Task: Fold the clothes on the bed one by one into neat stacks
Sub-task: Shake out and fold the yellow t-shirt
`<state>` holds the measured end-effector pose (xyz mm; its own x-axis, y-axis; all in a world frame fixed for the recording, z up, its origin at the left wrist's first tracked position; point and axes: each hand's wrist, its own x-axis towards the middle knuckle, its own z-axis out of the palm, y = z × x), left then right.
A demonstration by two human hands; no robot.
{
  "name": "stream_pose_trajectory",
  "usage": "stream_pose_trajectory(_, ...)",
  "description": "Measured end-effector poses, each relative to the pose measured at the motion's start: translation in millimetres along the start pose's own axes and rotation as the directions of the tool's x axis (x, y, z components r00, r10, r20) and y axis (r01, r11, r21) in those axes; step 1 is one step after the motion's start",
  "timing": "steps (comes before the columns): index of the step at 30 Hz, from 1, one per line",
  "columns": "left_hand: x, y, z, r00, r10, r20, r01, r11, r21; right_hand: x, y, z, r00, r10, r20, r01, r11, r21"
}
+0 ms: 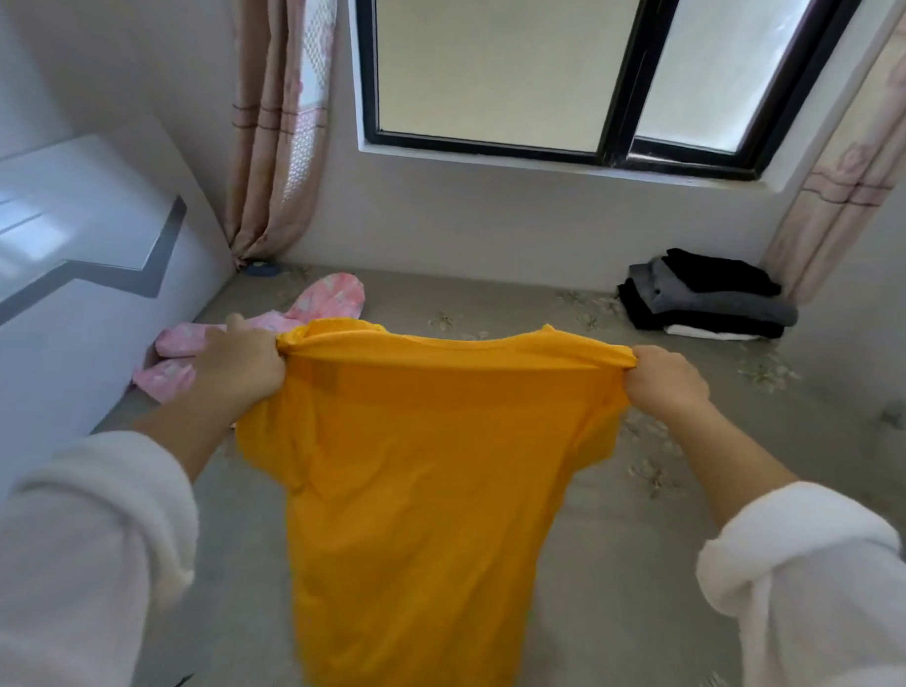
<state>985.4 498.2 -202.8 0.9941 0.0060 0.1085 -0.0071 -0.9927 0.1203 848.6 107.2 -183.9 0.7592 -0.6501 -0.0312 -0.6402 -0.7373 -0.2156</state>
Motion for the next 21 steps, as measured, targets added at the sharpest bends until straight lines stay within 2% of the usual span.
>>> stream_pose_trajectory(1, 9, 10, -1, 0.999, -0.046, 0.022, 0.046, 0.999, -0.018, 8, -5, 0, 0.989, 0.112, 0.095, -0.133, 0.956, 0.263)
stream_pose_trajectory(2, 21, 18, -2, 0.996, -0.073, 0.043, 0.078, 0.988, -0.135, 16, -10, -2, 0.957, 0.173, 0.231, -0.275, 0.790, 0.548)
stream_pose_trajectory(3, 34, 27, -5, 0.992, -0.097, 0.078, 0.118, 0.933, -0.339, 21, -15, -7, 0.931, 0.161, 0.326, -0.359, 0.560, 0.747)
stream_pose_trajectory(4, 46, 34, -7, 0.985, -0.108, 0.132, 0.164, 0.805, -0.570, 27, -18, -12, 0.943, 0.132, 0.307, -0.334, 0.404, 0.852)
stream_pose_trajectory(5, 52, 41, -12, 0.980, -0.121, 0.155, 0.197, 0.625, -0.756, 32, -19, -16, 0.970, 0.131, 0.204, -0.236, 0.323, 0.916)
stream_pose_trajectory(6, 56, 48, -17, 0.982, -0.142, 0.121, 0.174, 0.469, -0.866, 34, -18, -23, 0.987, 0.153, 0.056, -0.104, 0.331, 0.938)
stream_pose_trajectory(7, 56, 52, -20, 0.988, -0.148, 0.044, 0.101, 0.405, -0.909, 35, -15, -28, 0.981, 0.160, -0.106, 0.034, 0.399, 0.916)
stream_pose_trajectory(9, 51, 55, -22, 0.983, -0.111, -0.147, -0.085, 0.437, -0.895, 33, -1, -35, 0.942, 0.051, -0.333, 0.258, 0.528, 0.809)
stream_pose_trajectory(10, 48, 54, -20, 0.975, -0.094, -0.203, -0.140, 0.452, -0.881, 29, 9, -36, 0.924, -0.022, -0.383, 0.331, 0.552, 0.766)
stream_pose_trajectory(12, 39, 47, -7, 0.971, -0.066, -0.230, -0.172, 0.475, -0.863, 22, 29, -28, 0.889, -0.087, -0.450, 0.411, 0.587, 0.697)
stream_pose_trajectory(14, 22, 36, 17, 0.966, -0.033, -0.258, -0.203, 0.525, -0.826, 12, 49, -12, 0.869, -0.130, -0.477, 0.445, 0.626, 0.641)
stream_pose_trajectory(16, -3, 25, 45, 0.965, 0.024, -0.260, -0.229, 0.559, -0.797, -4, 69, 12, 0.890, -0.158, -0.428, 0.411, 0.686, 0.601)
stream_pose_trajectory(18, -28, 12, 80, 0.966, 0.148, -0.214, -0.260, 0.558, -0.788, -22, 84, 39, 0.919, -0.188, -0.346, 0.364, 0.740, 0.565)
stream_pose_trajectory(21, -56, -9, 141, 0.965, 0.253, -0.074, -0.229, 0.666, -0.710, -47, 102, 89, 0.970, -0.193, -0.150, 0.243, 0.820, 0.517)
